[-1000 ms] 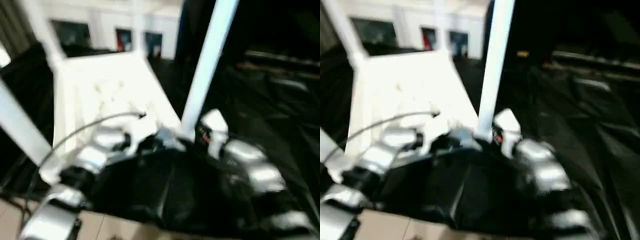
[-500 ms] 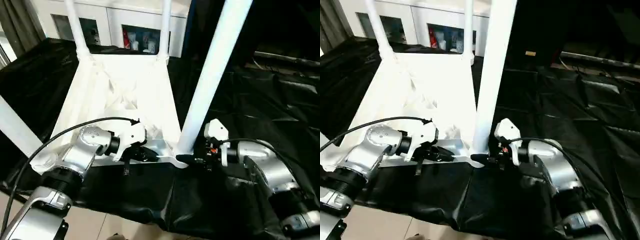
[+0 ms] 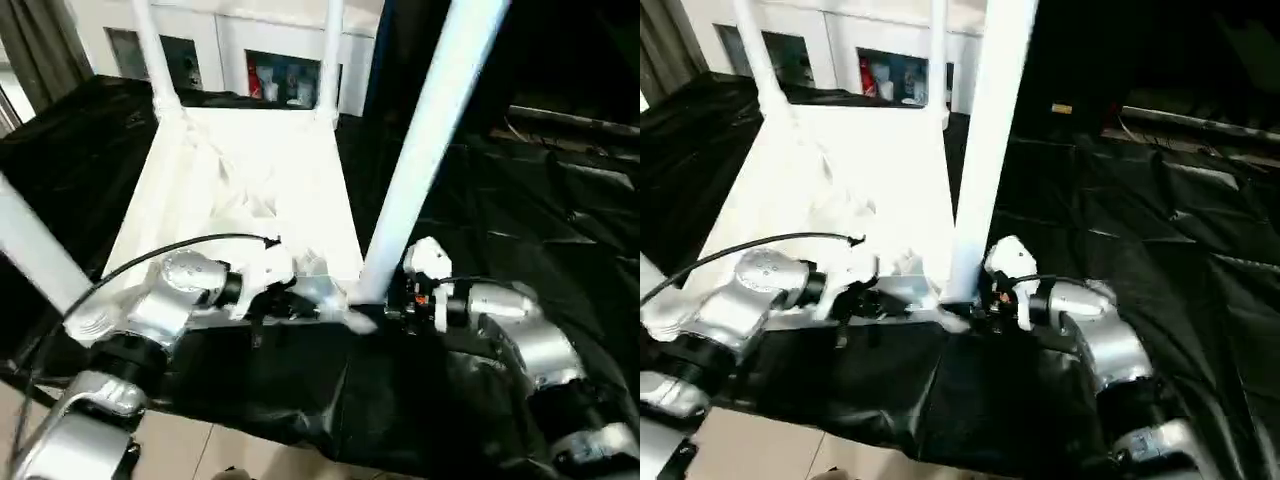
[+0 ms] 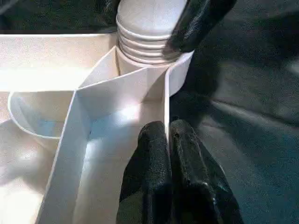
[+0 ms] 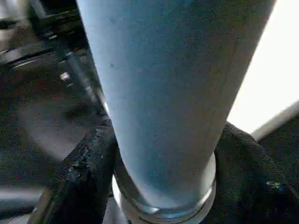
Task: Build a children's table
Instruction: Rotate leg to tighten
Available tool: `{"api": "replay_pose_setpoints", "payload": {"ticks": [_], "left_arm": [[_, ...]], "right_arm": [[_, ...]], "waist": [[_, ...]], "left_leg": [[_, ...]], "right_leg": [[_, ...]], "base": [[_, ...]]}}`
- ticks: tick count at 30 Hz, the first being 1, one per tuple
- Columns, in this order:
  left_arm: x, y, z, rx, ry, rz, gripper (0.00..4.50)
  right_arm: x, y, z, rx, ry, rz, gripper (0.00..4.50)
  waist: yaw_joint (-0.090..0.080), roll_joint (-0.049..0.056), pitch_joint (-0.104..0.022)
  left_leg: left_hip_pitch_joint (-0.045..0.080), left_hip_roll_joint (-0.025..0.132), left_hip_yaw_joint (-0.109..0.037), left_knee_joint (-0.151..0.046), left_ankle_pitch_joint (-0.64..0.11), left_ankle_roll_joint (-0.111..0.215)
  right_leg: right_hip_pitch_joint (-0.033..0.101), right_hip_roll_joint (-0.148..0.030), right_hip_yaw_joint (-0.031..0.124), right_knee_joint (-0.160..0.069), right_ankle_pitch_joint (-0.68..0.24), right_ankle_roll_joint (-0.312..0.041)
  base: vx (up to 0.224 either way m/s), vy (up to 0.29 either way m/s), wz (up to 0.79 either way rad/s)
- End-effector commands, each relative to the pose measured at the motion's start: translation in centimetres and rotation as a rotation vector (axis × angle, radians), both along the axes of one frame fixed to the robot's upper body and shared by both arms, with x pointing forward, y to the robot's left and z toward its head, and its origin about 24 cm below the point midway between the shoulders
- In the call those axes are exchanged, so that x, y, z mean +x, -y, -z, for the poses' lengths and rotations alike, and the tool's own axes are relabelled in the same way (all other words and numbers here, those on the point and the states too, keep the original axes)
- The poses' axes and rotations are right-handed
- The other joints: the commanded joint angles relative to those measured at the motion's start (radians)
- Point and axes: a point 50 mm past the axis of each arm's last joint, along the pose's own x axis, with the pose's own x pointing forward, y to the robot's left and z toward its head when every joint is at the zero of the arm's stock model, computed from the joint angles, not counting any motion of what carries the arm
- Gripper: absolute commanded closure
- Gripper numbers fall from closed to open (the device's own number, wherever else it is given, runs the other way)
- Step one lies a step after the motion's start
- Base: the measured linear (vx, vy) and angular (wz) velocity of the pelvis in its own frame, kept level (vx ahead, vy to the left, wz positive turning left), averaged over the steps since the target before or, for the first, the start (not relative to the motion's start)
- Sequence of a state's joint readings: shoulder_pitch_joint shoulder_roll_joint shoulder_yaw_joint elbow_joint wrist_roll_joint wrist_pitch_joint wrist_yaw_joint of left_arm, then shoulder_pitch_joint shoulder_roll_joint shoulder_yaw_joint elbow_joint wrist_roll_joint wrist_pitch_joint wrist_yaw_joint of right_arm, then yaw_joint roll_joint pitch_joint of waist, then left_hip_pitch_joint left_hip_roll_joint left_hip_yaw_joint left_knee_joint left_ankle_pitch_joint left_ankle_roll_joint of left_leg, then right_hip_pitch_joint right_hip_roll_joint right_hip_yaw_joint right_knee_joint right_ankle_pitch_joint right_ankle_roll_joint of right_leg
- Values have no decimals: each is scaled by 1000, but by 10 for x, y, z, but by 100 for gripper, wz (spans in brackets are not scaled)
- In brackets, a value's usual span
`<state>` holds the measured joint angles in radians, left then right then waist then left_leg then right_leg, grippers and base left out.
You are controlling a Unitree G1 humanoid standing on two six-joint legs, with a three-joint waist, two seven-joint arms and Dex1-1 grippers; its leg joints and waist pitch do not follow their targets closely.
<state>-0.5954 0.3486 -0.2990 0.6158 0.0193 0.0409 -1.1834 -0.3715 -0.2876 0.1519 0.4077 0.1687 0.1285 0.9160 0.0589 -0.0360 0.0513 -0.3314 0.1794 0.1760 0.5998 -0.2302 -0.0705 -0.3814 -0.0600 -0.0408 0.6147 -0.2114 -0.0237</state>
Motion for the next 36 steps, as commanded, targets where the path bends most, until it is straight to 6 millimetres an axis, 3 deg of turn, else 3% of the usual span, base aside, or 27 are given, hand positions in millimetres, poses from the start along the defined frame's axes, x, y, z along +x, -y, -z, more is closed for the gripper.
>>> {"api": "replay_pose_setpoints", "payload": {"ticks": [1,2,3,5,6,7,8,12,13,14,15,17,20,21,23,24,25,27,28,30,31,36], "left_arm": [[5,12,13,6,-18,-134,450],[7,17,13,1,-12,-152,450],[9,26,14,-6,-4,-180,450],[11,39,15,-17,0,-211,450],[11,54,16,-35,-5,-216,450],[9,67,15,-51,-10,-211,450],[7,78,14,-66,-11,-188,450],[5,85,13,-63,-4,-148,450],[5,85,13,-62,-3,-144,450],[5,83,13,-59,-4,-138,450],[5,80,13,-55,-8,-129,450],[5,70,14,-43,-11,-115,450],[3,54,14,-28,-22,-74,450],[3,54,14,-28,-22,-74,450],[-2,34,12,-30,-41,10,450],[-3,32,12,-29,-47,23,450],[-6,24,11,-24,-54,59,450],[-7,18,9,-19,-53,90,450],[-7,15,8,-18,-57,94,450],[-7,11,6,-18,-59,104,450],[-9,5,4,-11,-74,137,450],[-14,-3,2,-5,-100,182,450]], "right_arm": [[-3,-7,21,-11,-75,156,184],[-2,-10,24,-2,-85,198,184],[-1,-14,27,5,-97,265,184],[1,-21,32,13,-118,354,185],[3,-30,34,18,-129,416,185],[5,-38,34,23,-135,457,185],[6,-47,32,26,-122,461,185],[7,-56,25,42,-67,399,185],[7,-57,24,45,-63,393,150],[7,-57,23,54,-62,381,129],[7,-57,21,80,-72,360,115],[7,-54,16,87,-55,298,106],[6,-45,10,55,-16,157,93],[6,-45,10,55,-16,157,93],[3,-29,2,26,-1,-14,93],[3,-26,1,22,-1,-33,93],[3,-21,-2,10,4,-79,93],[3,-17,-5,1,11,-118,93],[3,-13,-8,-6,15,-137,93],[4,-10,-10,-7,12,-161,93],[5,-4,-13,-16,11,-197,93],[7,3,-14,-46,13,-244,93]], "waist": [[-3,15,-44],[-5,9,-43],[-5,20,-42],[-10,16,-42],[-11,16,-43],[-13,25,-44],[-16,23,-44],[-19,25,-48],[-19,26,-49],[-19,23,-49],[-19,13,-49],[-19,17,-48],[-19,8,-49],[-18,10,-51],[-18,5,-52],[-21,5,-55],[-21,8,-55],[-19,7,-58],[-14,10,-60],[-10,10,-62],[-5,7,-65],[9,9,-71]], "left_leg": [[6,56,-15,-86,-190,-3],[3,54,-19,-87,-211,-7],[3,54,-21,-90,-221,-9],[5,52,-21,-90,-234,-15],[0,52,-23,-92,-232,-14],[1,51,-23,-92,-231,-17],[-1,50,-25,-93,-234,-19],[-6,49,-23,-91,-219,7],[-6,49,-23,-91,-213,13],[-7,49,-22,-91,-206,19],[-9,49,-21,-91,-203,24],[-12,50,-23,-92,-203,32],[-15,51,-23,-91,-181,53],[-17,52,-24,-90,-166,56],[-17,54,-23,-88,-137,68],[-22,55,-21,-83,-97,90],[-17,56,-20,-82,-90,95],[-16,56,-17,-79,-65,113],[-8,58,-14,-76,-35,127],[-6,58,-12,-73,-12,136],[-10,58,-14,-72,16,146],[-18,57,-8,-56,86,178]], "right_leg": [[33,-90,53,-83,-223,-239],[36,-92,53,-89,-281,-219],[31,-91,54,-94,-324,-196],[27,-89,53,-98,-357,-178],[30,-89,53,-100,-375,-166],[25,-88,54,-102,-365,-163],[27,-87,53,-101,-369,-159],[29,-86,54,-101,-326,-161],[30,-85,54,-100,-305,-165],[30,-86,54,-98,-294,-170],[32,-86,53,-99,-295,-171],[33,-89,52,-98,-307,-170],[36,-91,53,-97,-296,-170],[39,-92,52,-94,-277,-174],[39,-93,50,-87,-221,-195],[43,-91,50,-77,-134,-219],[39,-91,50,-75,-108,-230],[43,-91,49,-66,-35,-258],[39,-89,48,-59,34,-282],[39,-89,49,-52,82,-298],[45,-87,46,-44,131,-306],[42,-85,42,-26,244,-329]], "base": [[0,0,0],[0,0,0],[0,0,0],[0,0,0],[0,0,0],[0,0,0],[0,0,0],[0,0,0],[0,0,0],[0,0,0],[0,0,0],[0,0,0],[0,0,0],[0,0,0],[0,0,0],[0,0,0],[0,0,0],[0,0,0],[0,0,0],[0,0,0],[0,0,0],[0,0,0]]}}
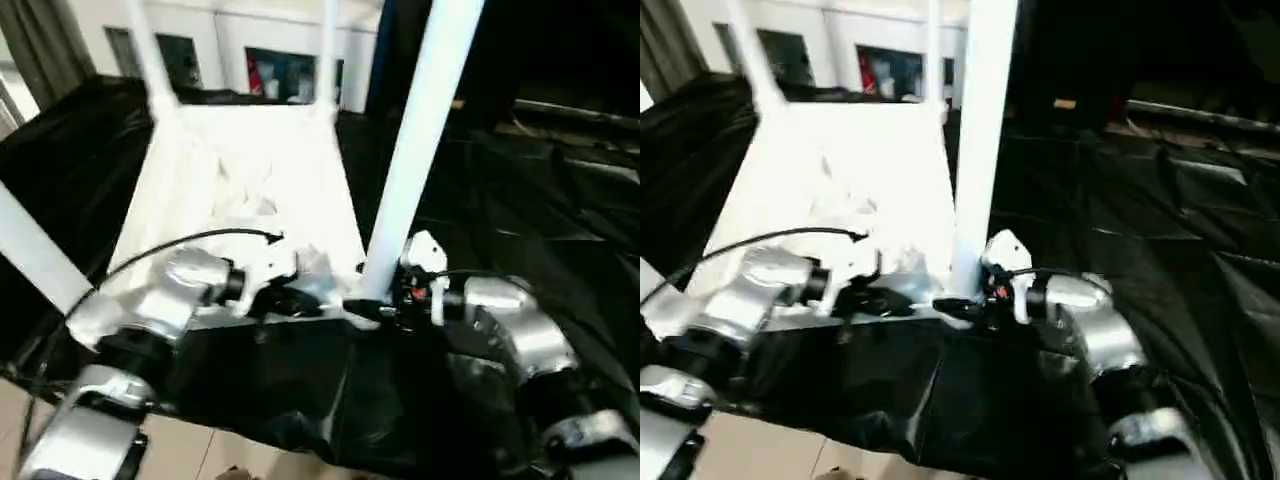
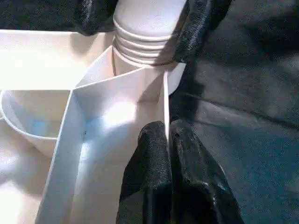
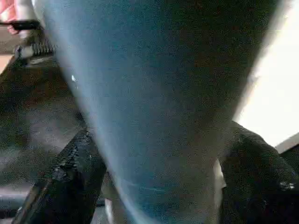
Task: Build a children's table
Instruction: Rotate leg to tighten
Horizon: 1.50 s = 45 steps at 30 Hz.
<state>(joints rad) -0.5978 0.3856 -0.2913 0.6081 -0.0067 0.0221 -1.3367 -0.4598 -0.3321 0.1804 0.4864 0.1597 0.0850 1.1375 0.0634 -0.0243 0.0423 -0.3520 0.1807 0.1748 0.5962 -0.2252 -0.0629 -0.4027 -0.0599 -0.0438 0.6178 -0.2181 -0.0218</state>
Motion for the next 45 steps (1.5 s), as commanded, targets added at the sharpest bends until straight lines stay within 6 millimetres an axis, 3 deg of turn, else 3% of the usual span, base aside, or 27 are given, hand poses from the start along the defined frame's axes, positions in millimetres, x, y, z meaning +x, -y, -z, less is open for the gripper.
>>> {"api": "replay_pose_setpoints", "payload": {"ticks": [1,4,7,8,9,11,12,15,17,19,21,22,23,24,25,26,27,28,29,30,33,35,37,38,42,43,45], "left_arm": [[-9,6,8,4,-52,67,450],[-9,7,9,-2,-54,67,450],[-9,9,9,-8,-56,71,450],[-9,11,10,-10,-58,73,450],[-10,11,11,-10,-59,74,450],[-9,13,12,-11,-52,65,450],[-8,13,12,-10,-52,62,450],[-3,13,15,10,-28,-11,450],[1,16,17,12,-17,-68,450],[4,25,18,-5,-12,-116,450],[9,40,19,-16,6,-176,450],[11,49,20,-14,17,-204,450],[12,54,21,-15,22,-221,450],[14,61,21,-20,26,-246,450],[15,73,21,-32,33,-282,450],[15,73,21,-32,33,-282,450],[15,78,21,-36,33,-290,450],[14,85,20,-41,36,-292,450],[14,87,20,-44,36,-292,450],[13,90,20,-49,36,-292,450],[13,91,19,-54,43,-290,450],[13,89,19,-51,45,-285,450],[13,82,19,-49,44,-267,450],[12,77,19,-50,42,-247,450],[10,65,18,-44,25,-203,450],[6,57,18,-45,8,-153,450],[4,51,18,-45,-10,-116,450]], "right_arm": [[1,2,-1,-22,7,-25,93],[1,2,-1,-6,-7,-17,108],[0,3,-1,5,-18,-22,136],[-3,3,1,1,-23,-34,136],[-4,4,2,-2,-23,-40,144],[-7,5,5,-8,-26,-35,167],[-7,5,5,-8,-26,-33,169],[-9,4,12,-20,-33,39,174],[-7,3,21,-46,-36,138,176],[-6,0,31,-56,-54,247,177],[-5,-9,40,-31,-94,368,177],[-3,-16,44,-19,-112,440,178],[-2,-21,46,-15,-117,480,178],[0,-27,47,-10,-127,534,178],[2,-39,49,1,-144,594,178],[2,-39,49,1,-144,594,178],[3,-44,48,6,-147,610,178],[3,-52,47,15,-143,615,178],[4,-55,46,16,-140,614,178],[4,-59,45,18,-134,612,178],[4,-68,40,34,-113,576,178],[5,-67,38,44,-105,561,178],[6,-63,34,79,-110,545,108],[6,-59,32,82,-111,528,108],[6,-49,28,61,-88,449,96],[4,-39,24,37,-47,356,96],[2,-31,19,28,-26,285,96]], "waist": [[5,-3,-59],[9,3,-58],[9,4,-57],[8,12,-57],[8,10,-57],[9,16,-58],[10,12,-59],[12,17,-59],[12,15,-53],[7,9,-43],[1,10,-29],[-7,-6,-28],[-7,0,-29],[-12,3,-33],[-16,-12,-34],[-14,-3,-36],[-14,-1,-35],[-16,-10,-35],[-16,-11,-36],[-16,-7,-36],[-19,-9,-38],[-21,-9,-38],[-22,-8,-38],[-20,0,-39],[-22,-3,-40],[-21,17,-41],[-25,7,-44]], "left_leg": [[1,56,-6,-54,63,169],[4,60,-7,-58,12,135],[4,60,-8,-59,-2,118],[4,58,-8,-58,-8,111],[4,58,-8,-58,-12,110],[5,58,-8,-57,-14,102],[5,57,-8,-57,-8,103],[5,56,-8,-57,-16,101],[6,56,-8,-63,-61,85],[14,54,-10,-73,-159,35],[21,54,-14,-83,-240,1],[28,51,-18,-85,-286,-14],[28,52,-23,-87,-289,-20],[25,54,-26,-91,-277,-22],[21,53,-25,-92,-263,-19],[22,53,-26,-94,-235,-16],[23,53,-25,-94,-236,-14],[20,55,-24,-95,-235,-10],[17,55,-24,-95,-226,-8],[19,54,-23,-95,-224,-6],[16,52,-21,-93,-214,7],[15,52,-20,-93,-210,14],[14,52,-20,-93,-216,19],[13,52,-22,-93,-207,18],[11,54,-20,-92,-199,31],[10,54,-22,-92,-184,30],[5,54,-20,-88,-168,42]], "right_leg": [[62,-86,44,-32,225,-329],[62,-87,45,-39,150,-319],[63,-86,46,-39,141,-318],[62,-85,46,-40,140,-317],[63,-85,46,-41,140,-317],[64,-84,47,-40,155,-319],[65,-83,47,-39,172,-318],[64,-82,47,-41,170,-315],[63,-83,47,-51,92,-303],[59,-88,50,-76,-117,-262],[50,-89,52,-95,-318,-218],[47,-91,50,-108,-447,-176],[46,-93,51,-107,-475,-162],[45,-95,53,-112,-483,-136],[48,-92,51,-112,-474,-130],[47,-92,52,-109,-435,-132],[45,-92,52,-110,-422,-135],[46,-91,52,-110,-396,-142],[48,-91,53,-107,-379,-144],[46,-91,54,-105,-356,-150],[49,-90,56,-101,-302,-164],[50,-91,57,-101,-294,-169],[51,-92,57,-103,-307,-169],[52,-93,57,-101,-299,-172],[54,-92,56,-100,-269,-182],[55,-93,57,-97,-246,-189],[65,-90,54,-91,-186,-207]], "base": [[0,0,0],[0,0,0],[0,0,0],[0,0,0],[0,0,0],[0,0,0],[0,0,0],[0,0,0],[0,0,0],[-51,-4,0],[-26,-3,1],[-51,-7,2],[0,0,0],[0,0,0],[-55,4,-2],[0,0,0],[0,0,0],[0,0,0],[0,0,0],[0,0,0],[0,0,0],[0,0,0],[0,0,0],[0,0,0],[0,0,0],[0,0,0],[0,0,0]]}}
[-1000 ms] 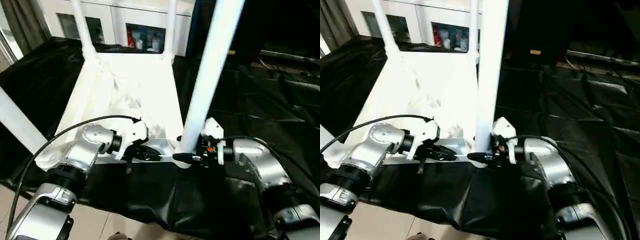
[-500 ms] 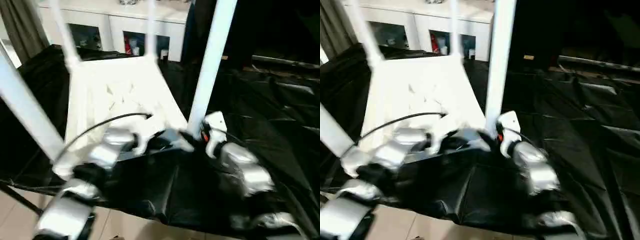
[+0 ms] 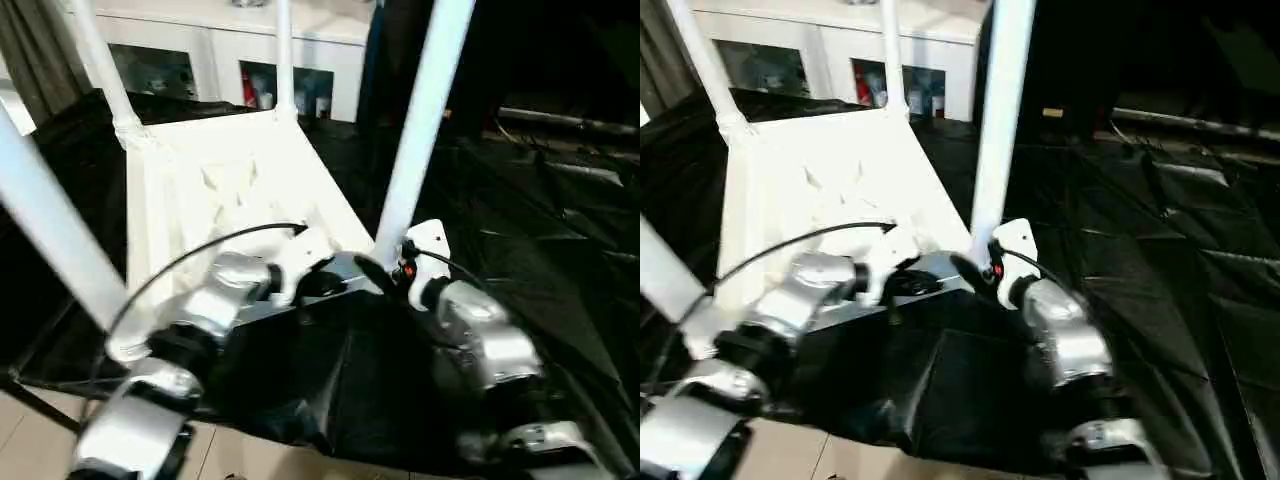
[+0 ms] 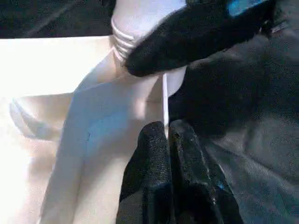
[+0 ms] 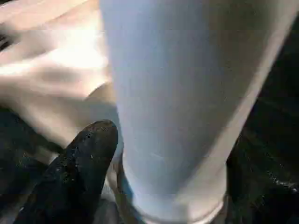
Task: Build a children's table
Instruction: Rotate leg to tighten
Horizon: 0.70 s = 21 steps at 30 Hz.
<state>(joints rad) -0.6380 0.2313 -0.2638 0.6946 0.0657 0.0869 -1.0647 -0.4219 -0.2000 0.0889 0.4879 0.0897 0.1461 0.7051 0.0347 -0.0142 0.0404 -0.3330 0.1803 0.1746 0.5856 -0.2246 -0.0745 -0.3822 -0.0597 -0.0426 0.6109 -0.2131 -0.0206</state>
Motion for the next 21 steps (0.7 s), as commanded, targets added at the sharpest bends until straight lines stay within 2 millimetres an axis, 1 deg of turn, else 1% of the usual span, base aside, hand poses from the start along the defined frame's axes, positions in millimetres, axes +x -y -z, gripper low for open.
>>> {"api": "replay_pose_setpoints", "payload": {"ticks": [1,2,3,4,5,6,7,8,9,10,11,12,13,14,15,16,17,18,19,20,21], "left_arm": [[-12,12,5,-28,-43,133,450],[-14,9,5,-26,-48,155,450],[-16,4,5,-18,-56,187,450],[-17,0,5,-13,-62,208,450],[-18,-3,4,-8,-68,224,450],[-18,-6,4,-3,-75,238,450],[-19,-11,2,1,-87,255,450],[-20,-14,1,1,-99,272,450],[-20,-14,1,1,-99,272,450],[-20,-17,-1,2,-112,288,450],[-21,-19,-2,2,-116,293,450],[-21,-23,-2,4,-122,300,450],[-21,-24,-2,7,-125,301,450],[-21,-24,-2,8,-126,301,450],[-21,-25,-2,10,-126,301,450],[-21,-26,-1,13,-125,299,450],[-21,-27,-1,15,-124,297,450],[-21,-27,-1,13,-123,291,450],[-21,-28,-1,8,-120,283,450],[-21,-28,-1,4,-119,278,450],[-21,-28,-1,4,-119,278,450]], "right_arm": [[-11,-20,1,27,-24,-204,96],[-12,-15,-2,26,-21,-233,96],[-14,-9,-5,21,-17,-272,96],[-15,-5,-8,17,-15,-300,96],[-16,0,-10,11,-15,-328,96],[-17,5,-12,4,-17,-354,96],[-19,12,-15,-8,-21,-391,96],[-19,16,-16,-17,-24,-412,96],[-19,16,-16,-17,-24,-412,96],[-21,18,-17,-20,-31,-438,96],[-21,19,-17,-22,-38,-451,96],[-21,21,-17,-29,-51,-475,96],[-21,21,-17,-34,-53,-480,112],[-21,21,-17,-35,-54,-481,112],[-21,21,-17,-32,-54,-481,131],[-20,20,-18,-23,-55,-480,131],[-20,20,-18,-18,-56,-479,134],[-20,19,-18,-13,-58,-482,140],[-20,17,-17,-9,-61,-488,151],[-20,16,-16,-7,-63,-492,167],[-20,16,-16,-7,-63,-492,169]], "waist": [[3,0,-44],[3,1,-47],[5,4,-50],[8,6,-52],[12,8,-53],[15,8,-54],[20,4,-58],[26,4,-58],[26,4,-58],[34,5,-61],[36,1,-61],[36,-3,-59],[40,1,-57],[39,-6,-56],[43,-2,-55],[41,-14,-54],[45,-8,-53],[45,-7,-53],[46,-16,-52],[46,-17,-52],[47,-17,-52]], "left_leg": [[-14,53,-17,-73,-133,70],[-14,54,-16,-70,-110,76],[-17,52,-17,-66,-60,96],[-12,54,-12,-61,-32,117],[-7,55,-10,-58,-15,135],[-7,55,-10,-56,-5,143],[-11,56,-10,-52,29,159],[-12,58,-8,-48,52,177],[-12,58,-8,-48,52,177],[-11,61,-6,-42,71,191],[-16,61,-7,-42,72,193],[-18,61,-5,-42,54,187],[-16,63,-5,-44,33,177],[-17,63,-5,-45,25,171],[-14,64,-4,-46,10,157],[-15,63,-2,-47,3,153],[-15,63,-2,-48,-7,141],[-15,64,-1,-48,-11,134],[-16,62,0,-49,-15,125],[-17,61,0,-49,-12,121],[-16,61,0,-49,-12,118]], "right_leg": [[43,-88,54,-78,-117,-229],[45,-89,54,-72,-74,-242],[51,-88,52,-61,16,-266],[47,-86,52,-55,95,-288],[45,-85,51,-49,150,-306],[46,-84,50,-46,173,-313],[53,-81,48,-36,232,-324],[50,-80,45,-31,268,-329],[50,-80,45,-31,268,-329],[44,-82,43,-26,282,-336],[45,-84,42,-24,269,-337],[44,-85,42,-28,232,-332],[42,-86,42,-31,189,-327],[42,-85,42,-33,168,-323],[40,-86,43,-35,132,-315],[41,-86,43,-36,119,-312],[41,-88,44,-37,91,-304],[39,-88,44,-38,80,-299],[41,-88,45,-38,69,-293],[41,-87,46,-37,63,-286],[40,-87,46,-38,61,-284]], "base": [[0,0,0],[0,0,0],[50,0,1],[50,0,1],[56,3,7],[63,8,6],[63,8,6],[0,0,0],[0,0,0],[0,0,0],[0,0,0],[0,0,0],[0,0,0],[0,0,0],[0,0,0],[0,0,0],[0,0,0],[0,0,0],[0,0,0],[0,0,0],[0,0,0]]}}
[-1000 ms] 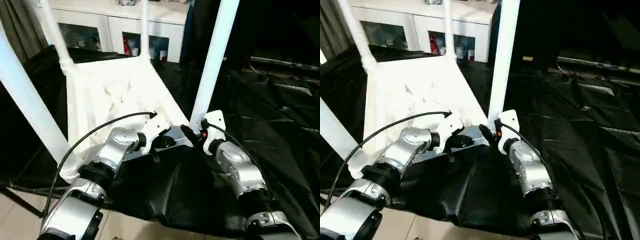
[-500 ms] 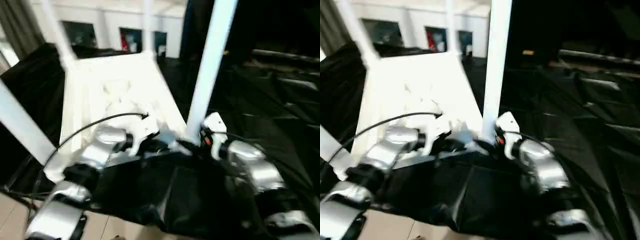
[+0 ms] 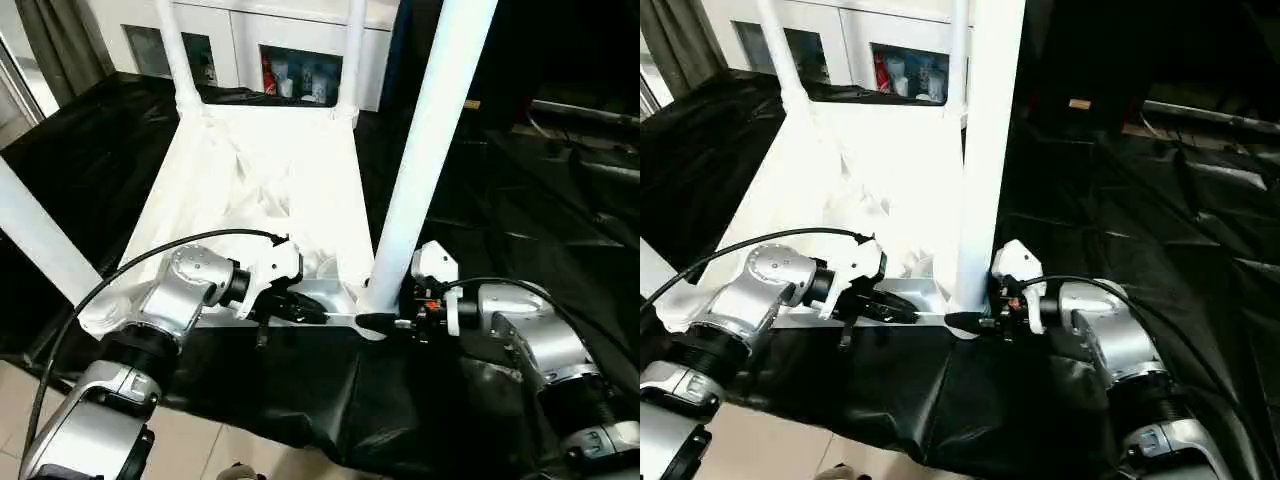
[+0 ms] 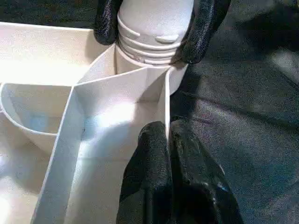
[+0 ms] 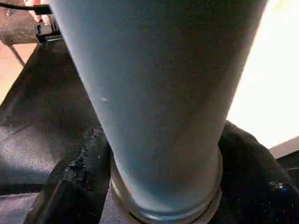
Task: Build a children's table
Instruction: Rotate leg to tighten
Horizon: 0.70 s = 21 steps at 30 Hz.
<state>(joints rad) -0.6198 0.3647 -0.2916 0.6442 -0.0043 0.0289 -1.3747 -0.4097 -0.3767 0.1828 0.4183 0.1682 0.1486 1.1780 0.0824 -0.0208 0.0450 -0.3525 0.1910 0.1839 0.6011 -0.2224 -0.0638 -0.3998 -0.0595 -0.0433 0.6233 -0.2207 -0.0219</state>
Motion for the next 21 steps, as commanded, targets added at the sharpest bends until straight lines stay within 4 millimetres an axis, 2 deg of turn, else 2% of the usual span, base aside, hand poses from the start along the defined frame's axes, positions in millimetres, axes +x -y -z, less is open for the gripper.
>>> {"api": "replay_pose_setpoints", "payload": {"ticks": [1,4,5,7,8,9,10,11,12,13,14,15,19,20,21], "left_arm": [[-8,2,10,-4,-47,20,450],[-8,2,10,-3,-42,12,450],[-7,2,11,-6,-38,-1,450],[-2,5,13,2,-12,-77,450],[0,7,14,8,-3,-113,450],[1,8,14,7,2,-125,450],[6,15,15,-12,20,-186,450],[8,20,16,-23,24,-210,450],[10,28,17,-26,31,-239,450],[11,31,17,-25,34,-249,450],[12,47,20,-26,33,-271,450],[12,54,21,-28,30,-281,450],[11,84,21,-46,24,-321,450],[10,90,21,-50,24,-326,450],[10,95,21,-55,22,-322,450]], "right_arm": [[2,-4,-2,16,1,-19,169],[2,-6,-1,20,-2,-20,175],[1,-7,1,27,-4,-11,175],[5,-10,7,39,-4,100,176],[6,-12,10,42,-4,152,176],[7,-12,11,47,-10,172,176],[10,-17,17,71,-43,293,176],[11,-19,20,81,-61,351,176],[12,-23,24,87,-75,421,176],[13,-24,26,88,-78,446,176],[15,-30,33,68,-71,560,177],[16,-33,36,61,-70,607,177],[19,-48,42,55,-69,750,177],[19,-53,41,54,-63,770,177],[19,-57,41,55,-58,775,177]], "waist": [[0,-14,-56],[1,-15,-55],[0,-18,-54],[-1,-19,-53],[-7,-19,-50],[-7,-8,-49],[-12,-14,-47],[-13,-9,-45],[-15,-3,-45],[-22,-9,-43],[-25,4,-43],[-27,-3,-45],[-28,-1,-43],[-32,23,-42],[-34,19,-38]], "left_leg": [[4,50,-8,-65,-13,105],[4,49,-8,-65,-20,98],[5,49,-8,-66,-22,94],[3,48,-9,-67,-27,90],[5,48,-9,-70,-48,78],[6,46,-11,-71,-64,66],[8,45,-11,-75,-95,47],[11,45,-13,-78,-124,29],[10,45,-14,-80,-134,17],[10,45,-15,-82,-154,3],[12,44,-15,-83,-171,-9],[9,42,-17,-83,-170,-12],[11,40,-17,-84,-178,-9],[15,40,-16,-86,-197,-15],[12,40,-19,-89,-213,-16]], "right_leg": [[57,-86,47,-50,68,-279],[56,-88,48,-51,53,-273],[56,-87,48,-51,49,-271],[57,-87,48,-53,34,-264],[52,-88,50,-59,-4,-258],[51,-90,50,-63,-33,-256],[51,-88,51,-73,-92,-245],[49,-89,52,-79,-150,-231],[49,-88,52,-81,-171,-225],[48,-86,52,-86,-210,-210],[45,-88,53,-92,-237,-201],[49,-87,53,-92,-241,-193],[44,-86,54,-99,-276,-176],[41,-83,54,-106,-265,-178],[43,-83,53,-104,-271,-180]], "base": [[0,0,0],[0,0,0],[0,0,0],[0,0,0],[0,0,0],[0,0,0],[0,0,0],[0,0,0],[0,0,0],[0,0,0],[0,0,0],[0,0,0],[0,0,0],[0,0,0],[0,0,0]]}}
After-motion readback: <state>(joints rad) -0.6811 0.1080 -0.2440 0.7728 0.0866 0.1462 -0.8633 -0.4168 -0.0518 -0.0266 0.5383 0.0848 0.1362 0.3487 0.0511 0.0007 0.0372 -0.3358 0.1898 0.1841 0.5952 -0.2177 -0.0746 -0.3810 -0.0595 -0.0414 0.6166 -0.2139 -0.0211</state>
